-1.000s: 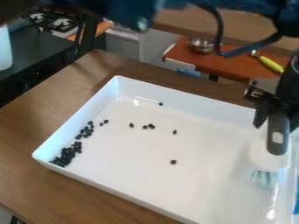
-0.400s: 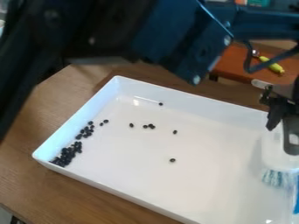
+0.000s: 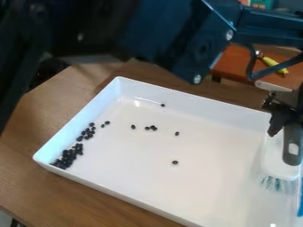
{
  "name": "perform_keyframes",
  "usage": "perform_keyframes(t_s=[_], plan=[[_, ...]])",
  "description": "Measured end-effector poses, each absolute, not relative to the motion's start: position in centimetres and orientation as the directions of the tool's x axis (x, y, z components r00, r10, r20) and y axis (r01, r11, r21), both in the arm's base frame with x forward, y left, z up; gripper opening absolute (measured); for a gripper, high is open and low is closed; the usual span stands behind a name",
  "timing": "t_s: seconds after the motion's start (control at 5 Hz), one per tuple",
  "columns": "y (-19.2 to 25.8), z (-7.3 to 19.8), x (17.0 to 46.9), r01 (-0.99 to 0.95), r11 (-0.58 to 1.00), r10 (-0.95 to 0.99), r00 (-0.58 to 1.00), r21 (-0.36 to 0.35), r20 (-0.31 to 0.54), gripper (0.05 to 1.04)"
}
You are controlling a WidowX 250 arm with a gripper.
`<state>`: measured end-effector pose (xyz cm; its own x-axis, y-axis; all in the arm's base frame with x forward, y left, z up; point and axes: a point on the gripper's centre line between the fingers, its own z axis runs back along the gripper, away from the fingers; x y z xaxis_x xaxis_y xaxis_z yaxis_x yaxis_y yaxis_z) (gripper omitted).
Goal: Sweep into pile
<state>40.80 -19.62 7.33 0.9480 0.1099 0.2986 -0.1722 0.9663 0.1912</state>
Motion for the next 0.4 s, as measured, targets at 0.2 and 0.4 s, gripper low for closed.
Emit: perform_keyframes(t_s=[0.2,0.4], plan=[[-17.3,7.3,39.8,-0.189,0.957,0.119,0.947,0.221,0.297,0.497],[-13.6,7.5,39.4,-0.239,0.945,0.172,0.944,0.224,0.283,0.496]])
